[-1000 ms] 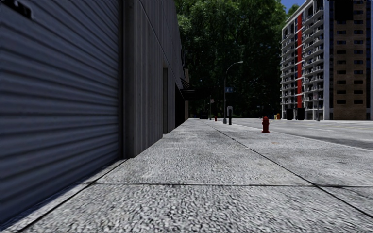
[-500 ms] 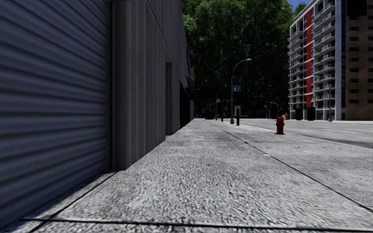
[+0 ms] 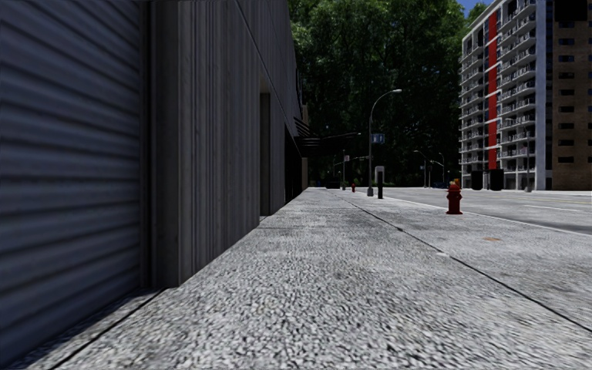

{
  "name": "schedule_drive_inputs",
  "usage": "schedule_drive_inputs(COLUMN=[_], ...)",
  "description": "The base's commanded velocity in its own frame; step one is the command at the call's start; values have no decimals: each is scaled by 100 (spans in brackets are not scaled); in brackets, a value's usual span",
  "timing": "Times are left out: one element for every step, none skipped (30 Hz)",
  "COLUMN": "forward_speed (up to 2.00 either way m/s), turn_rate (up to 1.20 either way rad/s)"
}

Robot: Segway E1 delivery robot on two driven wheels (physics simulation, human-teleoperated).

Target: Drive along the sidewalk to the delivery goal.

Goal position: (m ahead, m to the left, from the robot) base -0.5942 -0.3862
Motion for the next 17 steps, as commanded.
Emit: schedule_drive_inputs(forward_speed=[0,0,0,0,0,0,0,0,0,0,0,0,0,0,0,0,0], turn_rate=[0,0,0,0,0,0,0,0,0,0,0,0,0,0,0,0,0])
